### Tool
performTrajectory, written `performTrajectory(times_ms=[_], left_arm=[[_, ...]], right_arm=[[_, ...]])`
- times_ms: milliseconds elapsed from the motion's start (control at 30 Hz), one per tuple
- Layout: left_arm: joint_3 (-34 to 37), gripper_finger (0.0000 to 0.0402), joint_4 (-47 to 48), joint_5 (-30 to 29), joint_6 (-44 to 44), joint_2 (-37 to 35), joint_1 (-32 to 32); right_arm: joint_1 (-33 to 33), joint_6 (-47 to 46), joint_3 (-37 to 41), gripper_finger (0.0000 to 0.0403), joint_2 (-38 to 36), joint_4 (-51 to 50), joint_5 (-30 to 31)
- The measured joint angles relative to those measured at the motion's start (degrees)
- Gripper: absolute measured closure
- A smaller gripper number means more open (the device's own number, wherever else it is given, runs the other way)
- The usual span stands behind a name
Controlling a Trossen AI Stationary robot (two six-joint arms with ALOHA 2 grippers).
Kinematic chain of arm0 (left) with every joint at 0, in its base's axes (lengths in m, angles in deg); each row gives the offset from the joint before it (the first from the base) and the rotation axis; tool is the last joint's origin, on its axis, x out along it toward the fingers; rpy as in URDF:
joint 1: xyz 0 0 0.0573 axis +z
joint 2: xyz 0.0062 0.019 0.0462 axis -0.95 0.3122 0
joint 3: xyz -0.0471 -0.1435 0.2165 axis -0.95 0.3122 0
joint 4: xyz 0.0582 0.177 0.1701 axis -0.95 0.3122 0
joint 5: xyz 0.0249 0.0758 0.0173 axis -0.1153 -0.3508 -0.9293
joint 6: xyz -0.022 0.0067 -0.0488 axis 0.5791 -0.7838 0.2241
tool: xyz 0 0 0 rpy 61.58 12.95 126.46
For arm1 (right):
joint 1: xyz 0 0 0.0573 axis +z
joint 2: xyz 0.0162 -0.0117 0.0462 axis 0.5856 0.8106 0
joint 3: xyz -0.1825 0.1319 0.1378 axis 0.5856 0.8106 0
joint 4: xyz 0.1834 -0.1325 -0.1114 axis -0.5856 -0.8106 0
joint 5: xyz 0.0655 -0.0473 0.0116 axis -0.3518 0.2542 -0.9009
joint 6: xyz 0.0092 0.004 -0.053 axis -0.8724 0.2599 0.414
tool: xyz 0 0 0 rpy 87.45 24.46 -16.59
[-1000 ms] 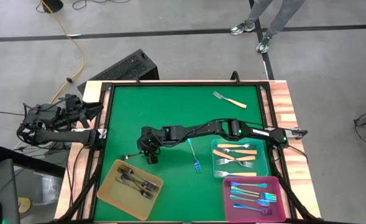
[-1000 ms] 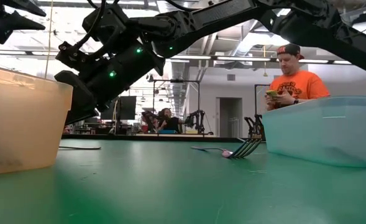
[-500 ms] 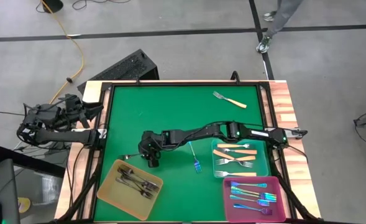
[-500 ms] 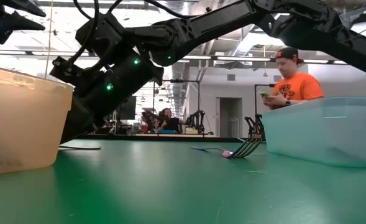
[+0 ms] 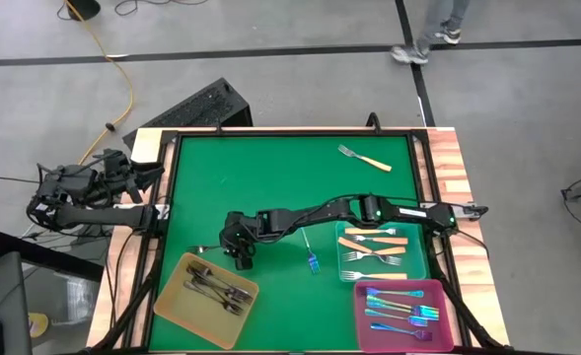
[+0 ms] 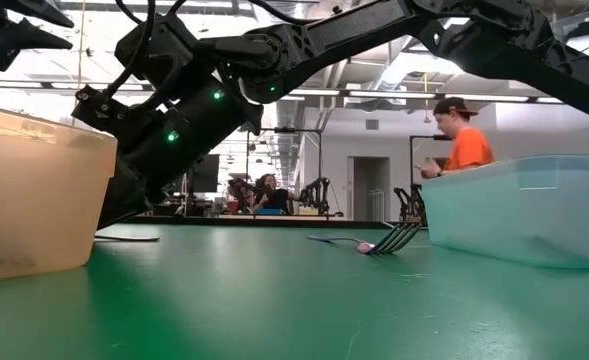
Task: Sort silverware by color (type)
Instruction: Put the black fork into the orange bin
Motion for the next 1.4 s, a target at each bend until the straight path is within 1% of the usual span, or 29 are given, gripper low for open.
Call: performTrajectory(times_ms=[133,200,300,500,633,767,800,1033,1167,1300,1400], left_arm=[[0.0,0.0243,0.0,0.0,0.0,0.0,0.0],[0.0,0.0243,0.01,0.0,0.0,0.0,0.0],[0.0,0.0243,0.02,-0.02,-0.01,0.02,0.0],[0.0,0.0243,0.04,-0.04,-0.02,0.0,0.0],[0.0,0.0243,0.04,-0.04,-0.28,0.0,0.0],[0.0,0.0243,0.07,-0.04,-0.28,0.02,0.0],[0.0,0.0243,0.07,-0.04,-0.28,0.0,0.0],[0.0,0.0243,0.1,-0.04,-0.28,0.01,0.0],[0.0,0.0243,0.11,-0.04,-0.26,0.02,0.0],[0.0,0.0243,0.11,-0.02,-0.22,0.02,0.0],[0.0,0.0243,0.12,0.25,0.08,0.0,0.0]], right_arm=[[-0.26,-1.25,0.0,0.023,0.0,-0.37,1.1],[-0.54,-3.08,0.0,0.0238,0.0,-1.01,1.29],[-0.8,-5.55,-0.02,0.0256,0.0,-2.96,3.54],[-0.96,-5.57,-0.15,0.0301,-0.09,-5.67,4.54],[-0.62,-5.65,-0.2,0.0342,-0.17,-7.13,4.89],[-0.45,-8.94,-0.2,0.0384,-0.32,-8.09,5.23],[-0.47,-9.74,-0.13,0.0389,-0.33,-8.45,5.17],[-0.97,-16.59,-0.07,0.039,-0.26,-7.17,5.65],[-1.16,-17.02,-0.19,0.039,-0.61,-7.0,5.62],[-1.39,-17.02,-3.79,0.0389,-0.31,-9.92,5.77],[-1.51,-17.45,-3.52,0.0373,-0.67,-8.96,6.07]])
